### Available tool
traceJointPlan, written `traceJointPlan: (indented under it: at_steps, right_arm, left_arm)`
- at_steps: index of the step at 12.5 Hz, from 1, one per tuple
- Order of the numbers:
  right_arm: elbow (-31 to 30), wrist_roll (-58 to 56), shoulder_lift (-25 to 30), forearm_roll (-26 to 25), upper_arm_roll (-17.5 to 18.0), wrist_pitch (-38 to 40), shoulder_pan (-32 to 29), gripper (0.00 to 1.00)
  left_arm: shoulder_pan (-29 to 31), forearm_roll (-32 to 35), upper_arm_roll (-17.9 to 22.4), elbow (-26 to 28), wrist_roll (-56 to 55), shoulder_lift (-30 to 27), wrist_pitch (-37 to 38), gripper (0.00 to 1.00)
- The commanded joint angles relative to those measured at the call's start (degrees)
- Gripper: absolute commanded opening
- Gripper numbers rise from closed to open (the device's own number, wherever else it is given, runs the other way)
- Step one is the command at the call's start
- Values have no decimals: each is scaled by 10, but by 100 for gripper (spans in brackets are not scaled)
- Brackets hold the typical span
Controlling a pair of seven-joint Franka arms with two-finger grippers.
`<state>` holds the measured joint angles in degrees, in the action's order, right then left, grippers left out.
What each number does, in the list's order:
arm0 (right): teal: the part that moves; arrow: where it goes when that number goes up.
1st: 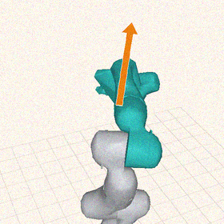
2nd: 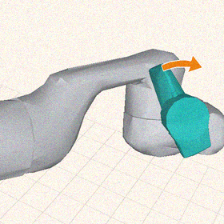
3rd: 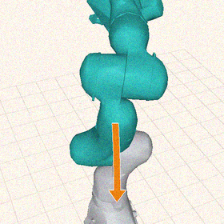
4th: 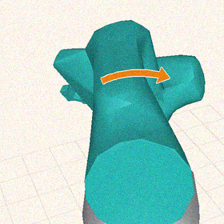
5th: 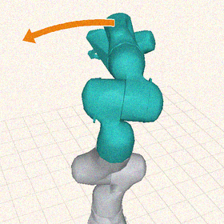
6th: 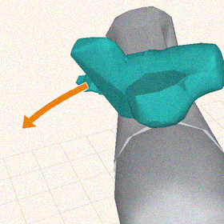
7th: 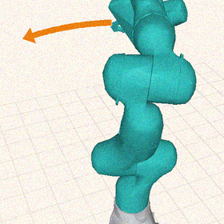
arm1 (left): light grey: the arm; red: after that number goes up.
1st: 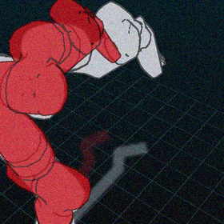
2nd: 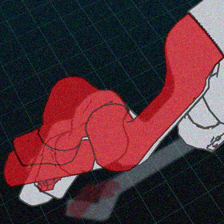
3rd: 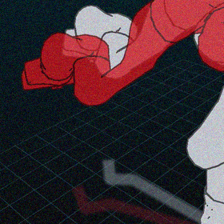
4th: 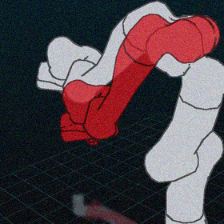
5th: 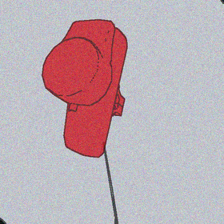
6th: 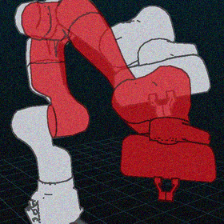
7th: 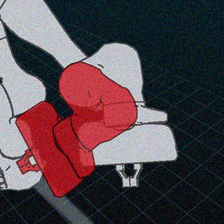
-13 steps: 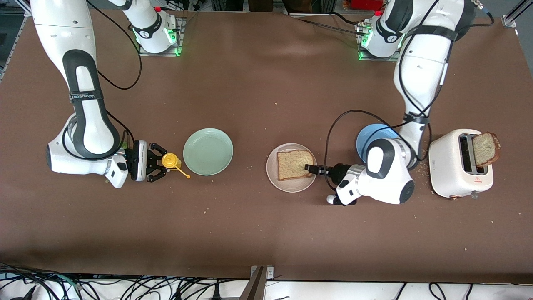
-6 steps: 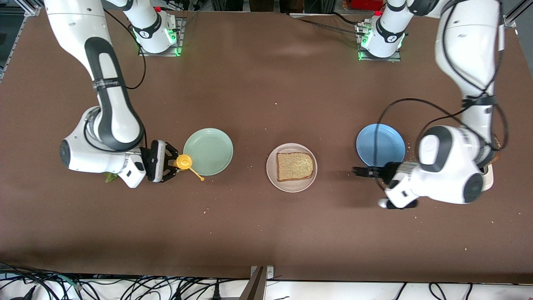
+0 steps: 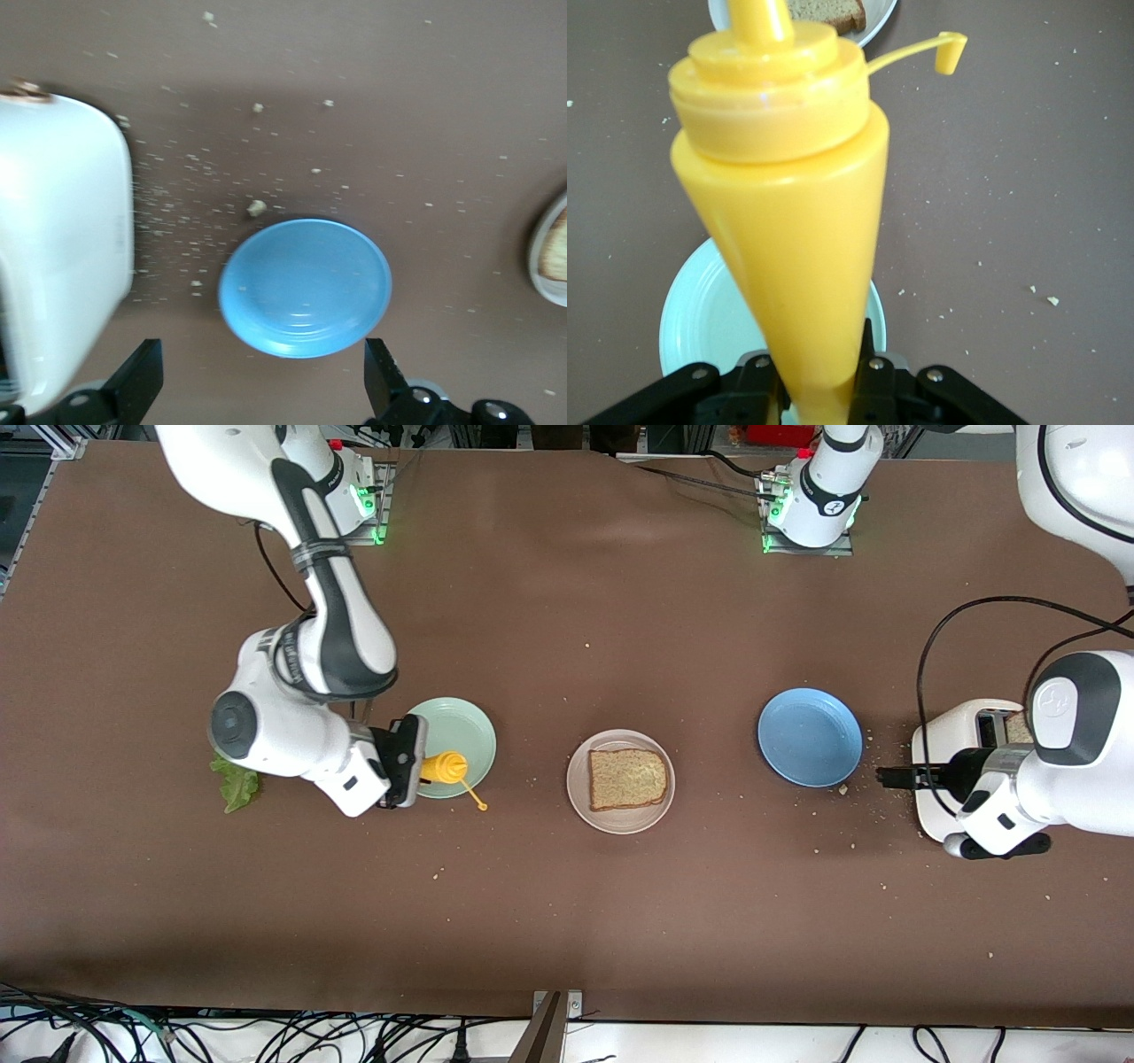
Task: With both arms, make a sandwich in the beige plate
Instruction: 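Tilt and squeeze the mustard over the toast with the right gripper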
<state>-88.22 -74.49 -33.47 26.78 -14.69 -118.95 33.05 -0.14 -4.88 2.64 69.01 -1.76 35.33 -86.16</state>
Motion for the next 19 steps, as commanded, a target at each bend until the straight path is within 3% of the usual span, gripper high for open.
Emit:
traceJointPlan:
  at_steps: [1, 7, 9, 13, 19]
  right_arm:
    - [10, 94, -2, -86, -3, -26, 46, 0]
    - [56, 396, -57, -375, -4, -36, 180, 0]
    - [61, 428, -76, -403, -4, -28, 194, 0]
    - [158, 490, -163, -517, -6, 63, 235, 0]
    - [201, 576, -228, -599, -7, 114, 276, 0]
  left_arm:
    - [-7, 44, -4, -7, -6, -35, 13, 100]
    - [4, 40, -6, -9, -6, -56, 13, 100]
    - [1, 44, -6, -9, -6, -56, 13, 100]
    - [5, 42, -5, -8, -6, -56, 13, 100]
    - [5, 44, -5, -8, -6, -56, 13, 100]
